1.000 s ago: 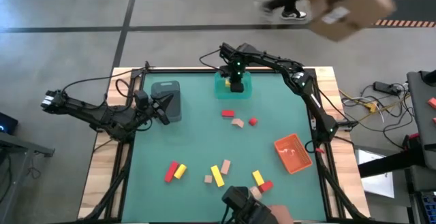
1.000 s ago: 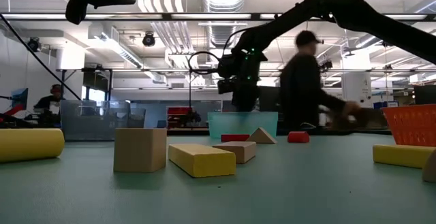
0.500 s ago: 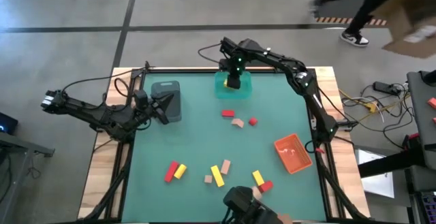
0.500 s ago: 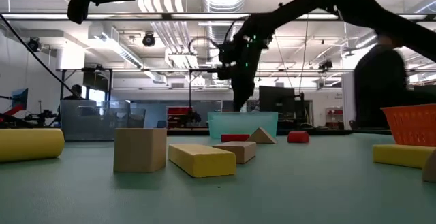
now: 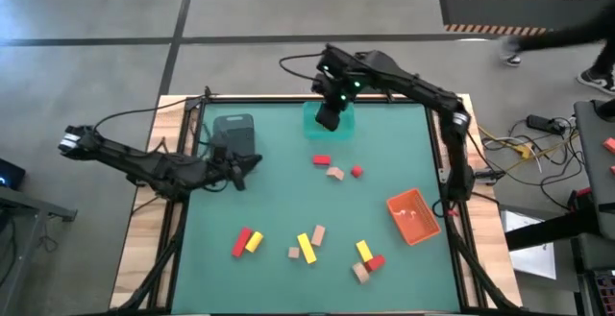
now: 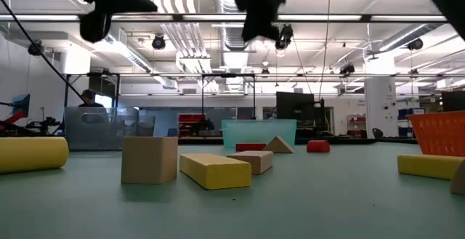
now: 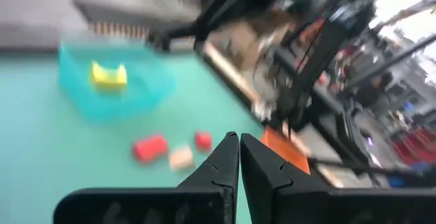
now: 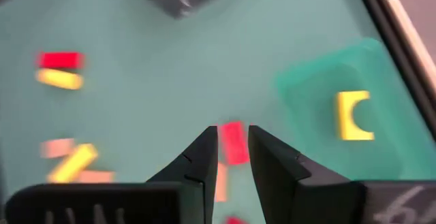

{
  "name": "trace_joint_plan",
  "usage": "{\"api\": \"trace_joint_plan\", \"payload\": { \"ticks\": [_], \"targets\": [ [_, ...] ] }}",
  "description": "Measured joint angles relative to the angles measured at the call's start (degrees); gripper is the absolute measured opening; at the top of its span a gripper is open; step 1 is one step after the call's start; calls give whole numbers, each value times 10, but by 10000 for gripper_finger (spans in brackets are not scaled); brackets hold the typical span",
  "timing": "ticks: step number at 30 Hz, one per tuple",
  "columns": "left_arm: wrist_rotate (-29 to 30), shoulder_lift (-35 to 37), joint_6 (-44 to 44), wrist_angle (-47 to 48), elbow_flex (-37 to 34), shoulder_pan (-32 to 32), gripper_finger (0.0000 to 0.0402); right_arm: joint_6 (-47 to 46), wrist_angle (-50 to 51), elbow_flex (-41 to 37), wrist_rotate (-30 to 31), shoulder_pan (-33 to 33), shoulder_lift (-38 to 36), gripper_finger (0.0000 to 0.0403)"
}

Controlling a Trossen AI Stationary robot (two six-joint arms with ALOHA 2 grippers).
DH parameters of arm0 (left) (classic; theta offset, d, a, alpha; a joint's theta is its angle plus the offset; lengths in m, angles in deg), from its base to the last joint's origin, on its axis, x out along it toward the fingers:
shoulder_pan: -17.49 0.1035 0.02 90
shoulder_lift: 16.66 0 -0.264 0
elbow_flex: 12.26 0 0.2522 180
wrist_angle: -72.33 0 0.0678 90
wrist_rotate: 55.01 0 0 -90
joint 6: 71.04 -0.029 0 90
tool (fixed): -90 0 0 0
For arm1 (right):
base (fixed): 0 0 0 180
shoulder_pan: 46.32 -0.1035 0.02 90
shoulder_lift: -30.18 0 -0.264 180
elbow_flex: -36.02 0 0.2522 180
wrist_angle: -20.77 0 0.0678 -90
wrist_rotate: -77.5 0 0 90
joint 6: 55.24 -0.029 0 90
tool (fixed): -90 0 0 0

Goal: Sort & place blocks by color
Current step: Put the red block into the black bin

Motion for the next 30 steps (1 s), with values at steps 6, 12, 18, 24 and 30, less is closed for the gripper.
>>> {"api": "trace_joint_plan", "payload": {
  "ticks": [6,12,18,24,30],
  "targets": [
    [-168,-55,159,68,0,0,0,-71,-3,-2,70,-101,-84,53],
    [-335,-119,288,87,14,-18,0,-108,-6,-6,157,-191,-132,43],
    [-417,-187,409,212,83,-71,0,-136,-6,-21,181,-259,-159,43],
    [-450,-260,461,390,140,-109,0,-156,-6,-48,211,-328,-180,43],
    [-460,-311,462,353,131,-110,0,-173,-7,-69,256,-393,-183,43]
  ]
}}
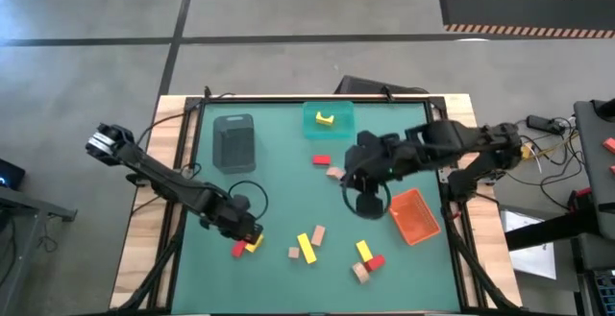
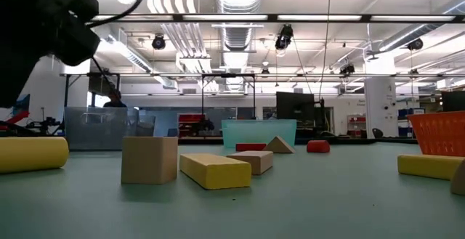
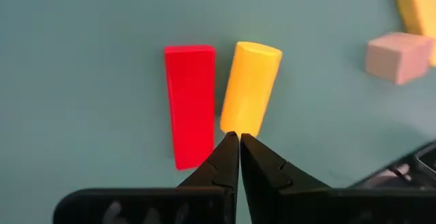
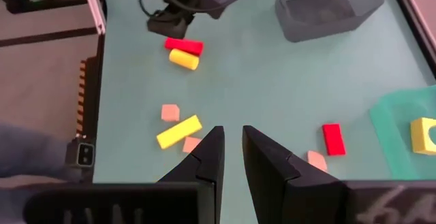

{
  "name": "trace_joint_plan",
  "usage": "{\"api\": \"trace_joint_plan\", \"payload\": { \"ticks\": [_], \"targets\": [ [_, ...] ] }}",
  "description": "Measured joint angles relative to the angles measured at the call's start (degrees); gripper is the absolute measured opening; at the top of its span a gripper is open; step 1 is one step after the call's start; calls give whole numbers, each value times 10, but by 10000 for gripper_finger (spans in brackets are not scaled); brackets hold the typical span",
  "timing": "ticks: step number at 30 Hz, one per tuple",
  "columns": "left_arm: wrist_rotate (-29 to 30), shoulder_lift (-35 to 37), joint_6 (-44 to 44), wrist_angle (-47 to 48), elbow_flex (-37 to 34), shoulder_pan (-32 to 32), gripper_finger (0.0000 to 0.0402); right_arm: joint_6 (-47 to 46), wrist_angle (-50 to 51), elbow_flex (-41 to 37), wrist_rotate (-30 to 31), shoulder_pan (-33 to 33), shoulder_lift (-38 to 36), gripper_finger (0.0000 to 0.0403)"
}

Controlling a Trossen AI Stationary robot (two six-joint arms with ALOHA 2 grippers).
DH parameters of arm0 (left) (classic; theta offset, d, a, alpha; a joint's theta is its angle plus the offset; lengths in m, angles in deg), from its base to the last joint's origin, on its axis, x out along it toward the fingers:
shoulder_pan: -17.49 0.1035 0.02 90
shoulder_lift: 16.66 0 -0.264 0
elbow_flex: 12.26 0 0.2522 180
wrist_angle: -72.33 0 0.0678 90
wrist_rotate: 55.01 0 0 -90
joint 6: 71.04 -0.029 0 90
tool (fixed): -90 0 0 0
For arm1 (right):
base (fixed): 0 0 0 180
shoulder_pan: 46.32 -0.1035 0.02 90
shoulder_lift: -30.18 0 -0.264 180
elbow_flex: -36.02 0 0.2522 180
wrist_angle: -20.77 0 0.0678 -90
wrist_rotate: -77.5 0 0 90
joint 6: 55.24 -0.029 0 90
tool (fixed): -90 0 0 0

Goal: Sort & place blocks by color
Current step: Put the red block into the black bin

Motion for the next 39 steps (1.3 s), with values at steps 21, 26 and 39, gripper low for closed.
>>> {"api": "trace_joint_plan", "payload": {
  "ticks": [21,26,39],
  "targets": [
    [4,-72,-76,-13,-4,0,169,-37,-26,-10,57,-73,2,43],
    [6,-95,-76,-13,-5,0,186,-37,-27,-10,57,-73,2,43],
    [6,-126,-74,-7,-2,0,145,-37,-27,-10,58,-73,2,43]
  ]
}}
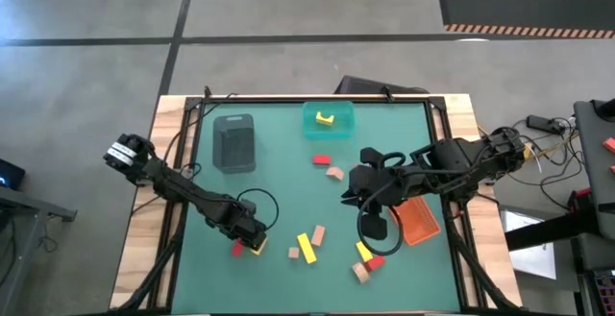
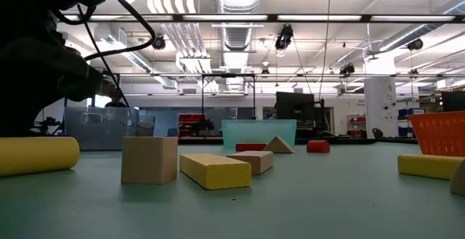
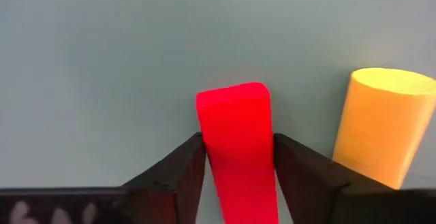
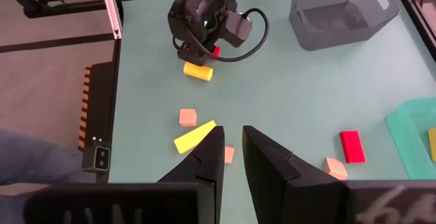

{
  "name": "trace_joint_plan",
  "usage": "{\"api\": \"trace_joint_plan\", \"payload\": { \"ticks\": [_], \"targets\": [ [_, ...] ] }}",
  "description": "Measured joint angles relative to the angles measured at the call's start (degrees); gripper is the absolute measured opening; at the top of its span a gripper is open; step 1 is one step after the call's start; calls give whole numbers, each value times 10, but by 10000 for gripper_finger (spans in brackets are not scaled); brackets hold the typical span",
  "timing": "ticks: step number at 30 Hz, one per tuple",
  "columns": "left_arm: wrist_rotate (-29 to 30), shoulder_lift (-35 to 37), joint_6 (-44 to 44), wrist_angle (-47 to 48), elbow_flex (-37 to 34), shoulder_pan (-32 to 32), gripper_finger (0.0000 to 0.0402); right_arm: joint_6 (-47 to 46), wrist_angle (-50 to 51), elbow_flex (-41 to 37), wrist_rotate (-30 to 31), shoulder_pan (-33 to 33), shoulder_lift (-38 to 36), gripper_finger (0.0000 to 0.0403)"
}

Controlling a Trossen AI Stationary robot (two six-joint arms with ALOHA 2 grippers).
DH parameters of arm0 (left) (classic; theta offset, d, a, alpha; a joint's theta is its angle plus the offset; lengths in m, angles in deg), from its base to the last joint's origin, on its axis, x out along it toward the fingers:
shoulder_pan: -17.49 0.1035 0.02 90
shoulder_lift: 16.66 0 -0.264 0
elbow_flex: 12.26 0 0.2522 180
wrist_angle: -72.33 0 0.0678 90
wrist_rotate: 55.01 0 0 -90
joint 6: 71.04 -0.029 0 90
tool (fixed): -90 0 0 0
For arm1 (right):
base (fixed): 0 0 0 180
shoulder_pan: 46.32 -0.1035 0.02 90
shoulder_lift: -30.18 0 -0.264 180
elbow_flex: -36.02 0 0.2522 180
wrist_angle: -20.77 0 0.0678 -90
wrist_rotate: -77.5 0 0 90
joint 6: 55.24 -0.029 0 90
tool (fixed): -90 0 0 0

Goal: Sort & place blocks by color
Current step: Put the red block into the black bin

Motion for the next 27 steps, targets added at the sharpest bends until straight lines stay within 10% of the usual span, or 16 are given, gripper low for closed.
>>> {"api": "trace_joint_plan", "payload": {
  "ticks": [14,27],
  "targets": [
    [5,19,-1,0,1,0,115,0,2,0,14,0,0,43],
    [-28,235,21,88,11,109,115,-7,3,0,15,0,0,43]
  ]
}}
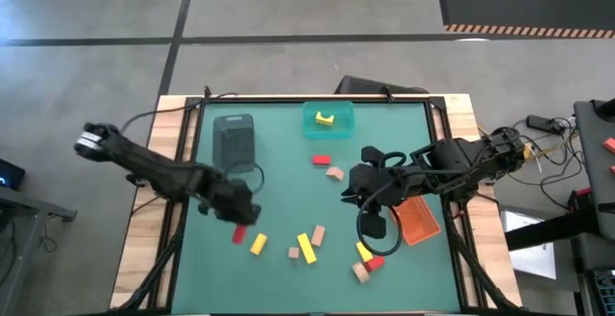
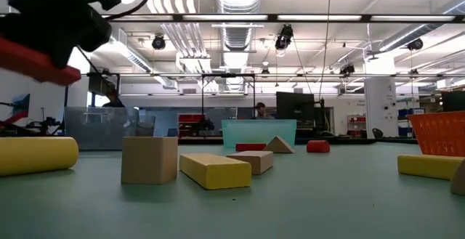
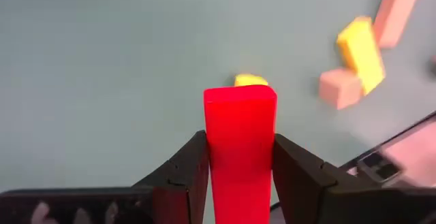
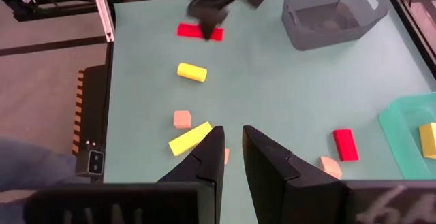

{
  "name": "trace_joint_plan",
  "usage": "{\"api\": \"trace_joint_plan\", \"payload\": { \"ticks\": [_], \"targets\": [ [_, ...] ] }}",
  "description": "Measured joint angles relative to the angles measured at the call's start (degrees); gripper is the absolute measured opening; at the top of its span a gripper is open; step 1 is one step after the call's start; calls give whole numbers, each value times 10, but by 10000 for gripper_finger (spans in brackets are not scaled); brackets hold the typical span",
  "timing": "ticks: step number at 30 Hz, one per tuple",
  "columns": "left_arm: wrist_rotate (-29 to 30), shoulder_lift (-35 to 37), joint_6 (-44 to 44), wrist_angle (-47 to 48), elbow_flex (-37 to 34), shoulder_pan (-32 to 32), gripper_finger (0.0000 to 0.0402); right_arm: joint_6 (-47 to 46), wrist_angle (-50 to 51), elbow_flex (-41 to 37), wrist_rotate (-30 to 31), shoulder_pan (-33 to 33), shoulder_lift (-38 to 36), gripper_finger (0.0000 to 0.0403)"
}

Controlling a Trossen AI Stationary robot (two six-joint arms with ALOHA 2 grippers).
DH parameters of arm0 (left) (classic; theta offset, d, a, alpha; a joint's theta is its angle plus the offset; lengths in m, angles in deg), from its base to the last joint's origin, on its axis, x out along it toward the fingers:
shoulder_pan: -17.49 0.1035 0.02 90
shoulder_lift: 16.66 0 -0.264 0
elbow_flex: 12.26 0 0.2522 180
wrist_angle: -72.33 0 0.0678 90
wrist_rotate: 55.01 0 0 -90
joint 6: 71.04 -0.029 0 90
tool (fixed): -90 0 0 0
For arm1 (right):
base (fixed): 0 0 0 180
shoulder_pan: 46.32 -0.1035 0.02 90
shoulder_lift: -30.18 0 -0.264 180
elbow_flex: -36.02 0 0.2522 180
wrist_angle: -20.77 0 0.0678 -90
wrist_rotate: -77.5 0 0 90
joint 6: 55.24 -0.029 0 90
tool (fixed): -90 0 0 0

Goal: Sort & place blocks by color
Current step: Put the red block into the black bin

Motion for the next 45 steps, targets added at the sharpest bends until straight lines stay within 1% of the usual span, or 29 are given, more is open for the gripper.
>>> {"api": "trace_joint_plan", "payload": {
  "ticks": [5,8,11,14,18,23,27,31,35,38,42,45],
  "targets": [
    [-3,65,-71,74,19,93,115,-2,0,0,0,0,-1,43],
    [-3,79,-132,125,43,155,115,-5,0,0,0,0,-1,43],
    [-3,78,-205,172,77,219,115,-12,0,0,0,0,-1,43],
    [-3,54,-283,221,118,285,115,-15,0,0,8,0,-3,43],
    [-1,0,-416,269,163,372,115,-21,0,0,15,0,-6,43],
    [0,-81,-567,275,179,469,115,-29,0,0,19,0,-6,43],
    [14,-145,-655,270,179,540,115,-41,0,0,29,0,-6,43],
    [57,-196,-696,262,179,596,115,-45,0,0,30,0,-6,43],
    [68,-224,-696,222,179,633,115,-47,-1,0,40,0,-5,43],
    [84,-240,-667,212,179,646,124,-47,0,0,45,0,-5,43],
    [107,-252,-653,197,178,649,129,-46,0,0,58,0,-5,43],
    [112,-255,-642,173,172,649,130,-44,0,0,60,0,-5,43]
  ]
}}
